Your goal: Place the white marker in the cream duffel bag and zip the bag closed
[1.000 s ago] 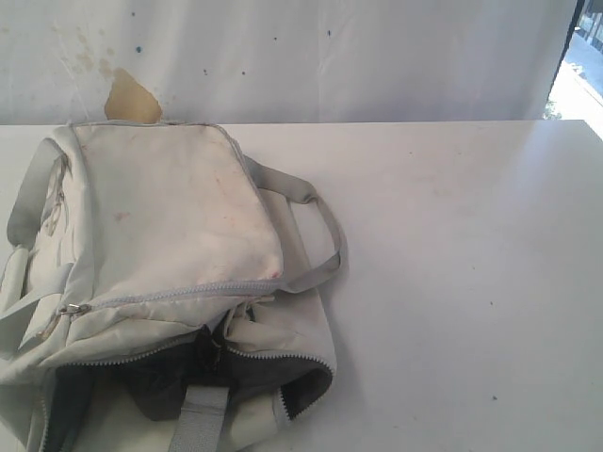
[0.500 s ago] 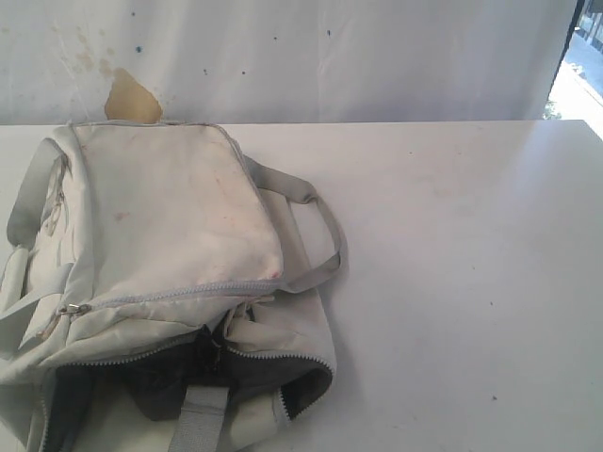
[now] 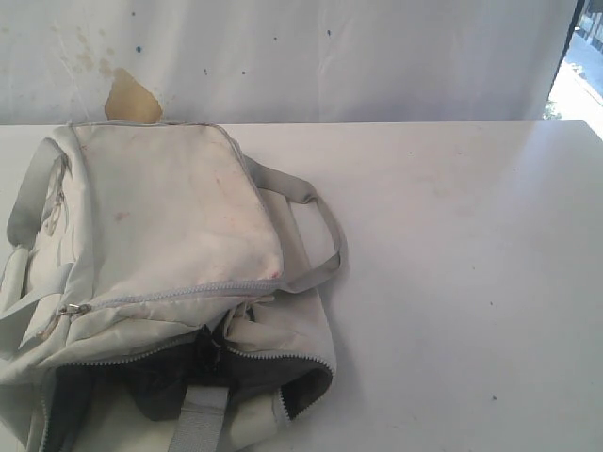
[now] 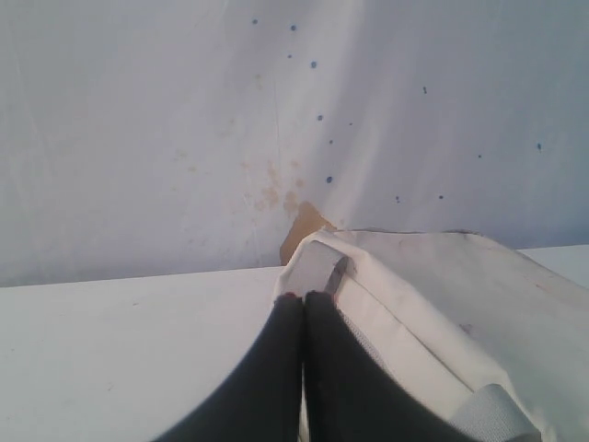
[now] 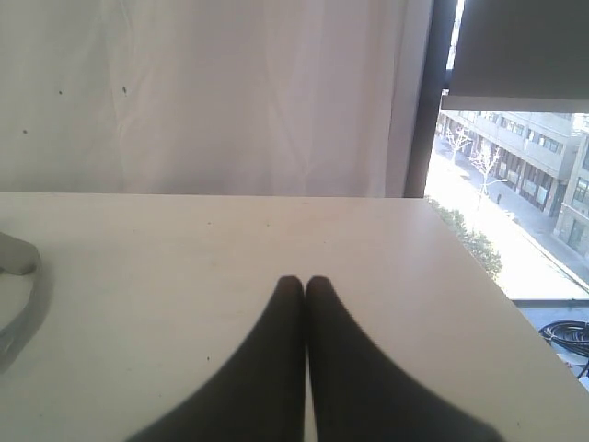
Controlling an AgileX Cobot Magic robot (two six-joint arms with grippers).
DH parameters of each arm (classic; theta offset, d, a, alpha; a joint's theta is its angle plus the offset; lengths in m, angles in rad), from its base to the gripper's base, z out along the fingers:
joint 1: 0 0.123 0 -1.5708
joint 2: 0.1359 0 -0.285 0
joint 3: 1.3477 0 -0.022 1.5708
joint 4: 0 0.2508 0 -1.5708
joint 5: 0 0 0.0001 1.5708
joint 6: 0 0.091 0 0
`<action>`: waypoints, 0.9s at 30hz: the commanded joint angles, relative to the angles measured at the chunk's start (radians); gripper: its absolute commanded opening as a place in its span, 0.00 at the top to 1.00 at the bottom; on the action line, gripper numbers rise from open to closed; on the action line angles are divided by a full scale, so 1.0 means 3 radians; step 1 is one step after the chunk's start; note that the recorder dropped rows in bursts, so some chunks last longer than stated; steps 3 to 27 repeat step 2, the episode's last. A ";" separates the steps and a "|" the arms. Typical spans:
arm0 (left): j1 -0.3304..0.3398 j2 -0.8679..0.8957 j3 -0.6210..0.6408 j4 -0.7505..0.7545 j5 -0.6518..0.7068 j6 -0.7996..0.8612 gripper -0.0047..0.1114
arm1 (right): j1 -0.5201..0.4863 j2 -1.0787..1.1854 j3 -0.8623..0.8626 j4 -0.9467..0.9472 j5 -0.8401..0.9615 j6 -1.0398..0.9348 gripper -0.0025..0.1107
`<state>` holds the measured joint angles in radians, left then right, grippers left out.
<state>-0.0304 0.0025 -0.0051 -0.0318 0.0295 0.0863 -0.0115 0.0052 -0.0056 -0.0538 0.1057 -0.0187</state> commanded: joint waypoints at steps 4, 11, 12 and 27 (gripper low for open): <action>-0.0009 -0.0008 0.0017 -0.0025 -0.0003 -0.0002 0.96 | 0.0003 -0.0017 0.0019 -0.0008 0.0015 0.0003 0.98; -0.0009 -0.0008 0.0017 -0.0025 -0.0003 -0.0002 0.96 | 0.0003 -0.0017 0.0019 -0.0008 0.0015 0.0003 0.98; -0.0009 -0.0008 0.0017 -0.0025 -0.0003 -0.0002 0.96 | 0.0003 -0.0017 0.0019 -0.0008 0.0015 0.0003 0.98; -0.0009 -0.0008 0.0017 -0.0025 -0.0003 -0.0002 0.96 | 0.0003 -0.0017 0.0019 -0.0008 0.0015 0.0003 0.98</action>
